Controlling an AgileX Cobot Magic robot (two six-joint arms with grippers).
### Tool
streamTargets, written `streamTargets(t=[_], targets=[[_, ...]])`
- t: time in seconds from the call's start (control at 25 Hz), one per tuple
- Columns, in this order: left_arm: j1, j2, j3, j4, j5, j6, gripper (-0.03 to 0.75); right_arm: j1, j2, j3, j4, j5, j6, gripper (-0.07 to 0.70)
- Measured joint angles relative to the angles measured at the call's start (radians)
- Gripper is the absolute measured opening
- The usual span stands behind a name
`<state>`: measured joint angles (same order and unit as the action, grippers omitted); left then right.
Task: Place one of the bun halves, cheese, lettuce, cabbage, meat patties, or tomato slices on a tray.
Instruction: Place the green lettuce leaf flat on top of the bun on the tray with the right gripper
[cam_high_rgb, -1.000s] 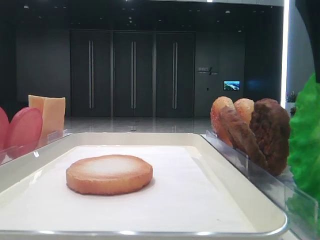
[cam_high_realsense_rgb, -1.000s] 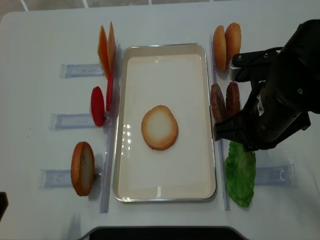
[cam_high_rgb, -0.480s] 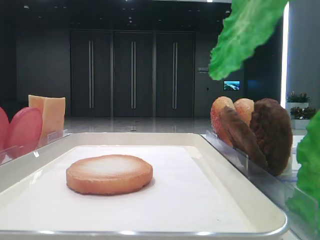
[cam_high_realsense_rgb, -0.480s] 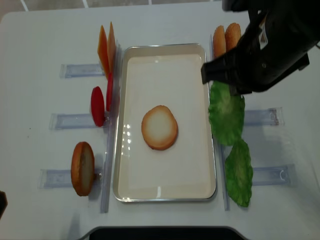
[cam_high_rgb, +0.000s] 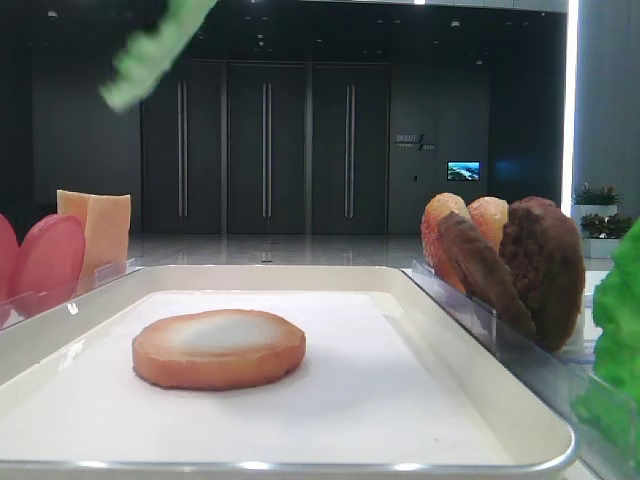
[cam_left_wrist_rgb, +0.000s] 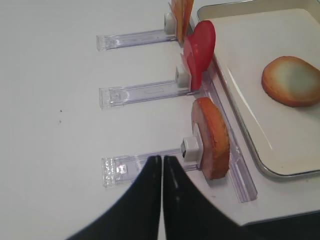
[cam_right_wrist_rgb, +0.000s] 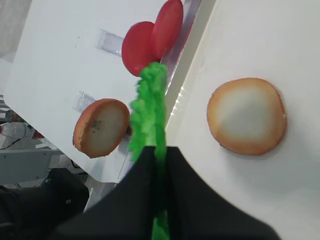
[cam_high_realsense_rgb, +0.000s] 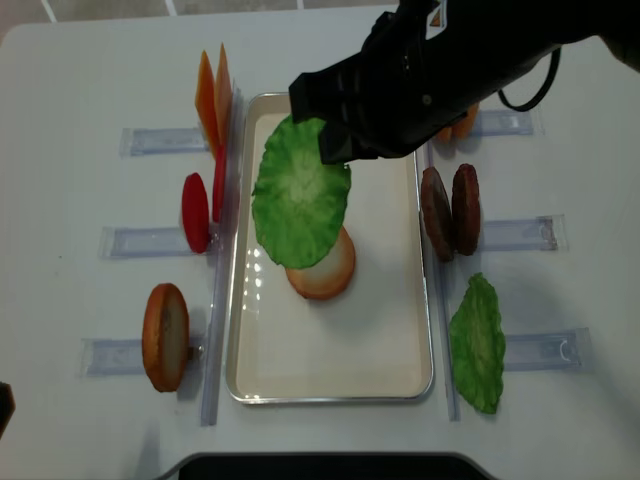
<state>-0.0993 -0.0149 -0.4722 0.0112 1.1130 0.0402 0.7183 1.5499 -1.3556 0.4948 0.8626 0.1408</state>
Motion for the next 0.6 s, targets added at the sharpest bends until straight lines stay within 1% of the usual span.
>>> streamTargets(t=[0.32, 0.44, 0.6], targets=[[0.0, 0.0, 0.0, 0.0, 0.0, 0.0, -0.001, 0.0, 0.146, 0.0, 0.148, -0.081, -0.165, 0.022], [0.0, 0.0, 0.0, 0.0, 0.0, 0.0, -0.001, 0.0, 0.198, 0.0, 0.165, -0.095, -0.193, 0.022], [0.0, 0.0, 0.0, 0.0, 0.0, 0.0, -0.001, 0.002, 0.249, 0.0, 0.174, -0.101, -0.219, 0.022]])
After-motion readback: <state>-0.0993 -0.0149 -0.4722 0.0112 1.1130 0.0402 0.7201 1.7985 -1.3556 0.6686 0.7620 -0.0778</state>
